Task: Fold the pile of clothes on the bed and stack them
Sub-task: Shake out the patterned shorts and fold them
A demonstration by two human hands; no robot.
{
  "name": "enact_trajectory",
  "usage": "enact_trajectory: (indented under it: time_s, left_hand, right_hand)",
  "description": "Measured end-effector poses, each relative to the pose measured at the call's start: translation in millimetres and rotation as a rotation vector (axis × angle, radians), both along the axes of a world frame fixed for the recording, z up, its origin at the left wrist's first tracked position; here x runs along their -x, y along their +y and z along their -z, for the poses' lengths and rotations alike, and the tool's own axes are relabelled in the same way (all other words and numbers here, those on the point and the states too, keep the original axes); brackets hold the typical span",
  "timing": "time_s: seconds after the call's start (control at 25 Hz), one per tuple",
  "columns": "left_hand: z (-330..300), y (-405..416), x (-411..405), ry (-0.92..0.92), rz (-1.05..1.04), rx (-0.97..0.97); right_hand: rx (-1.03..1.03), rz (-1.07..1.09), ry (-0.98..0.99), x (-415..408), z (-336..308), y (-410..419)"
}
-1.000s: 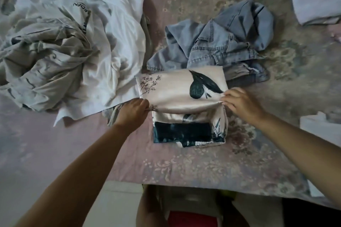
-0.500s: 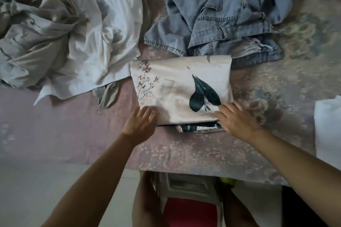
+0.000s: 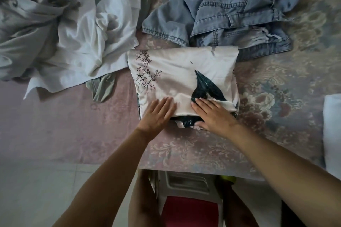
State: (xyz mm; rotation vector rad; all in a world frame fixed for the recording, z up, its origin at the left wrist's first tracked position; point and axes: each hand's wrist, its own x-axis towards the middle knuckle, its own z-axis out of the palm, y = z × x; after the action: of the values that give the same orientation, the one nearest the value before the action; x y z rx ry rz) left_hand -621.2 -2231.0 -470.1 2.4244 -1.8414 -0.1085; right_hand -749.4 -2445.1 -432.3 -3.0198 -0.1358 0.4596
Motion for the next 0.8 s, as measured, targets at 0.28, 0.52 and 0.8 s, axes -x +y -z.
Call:
enact_trajectory:
  time_s: [0.28, 0.52, 0.8]
  left_hand:
    - [-30, -23, -31, 0.296, -0.014, 0.163]
    - [-65, -54, 3, 0.072, -0.077, 0.289]
    - [-18, -50, 95, 0.119, -0.161, -0.201]
  right_hand:
    - [0.003, 0.034, 0.277, -14, -15, -9]
    - [0.121, -0.051, -0.285, -21, -61, -69]
    - [0.135, -0.153, -0.085, 67, -6, -54]
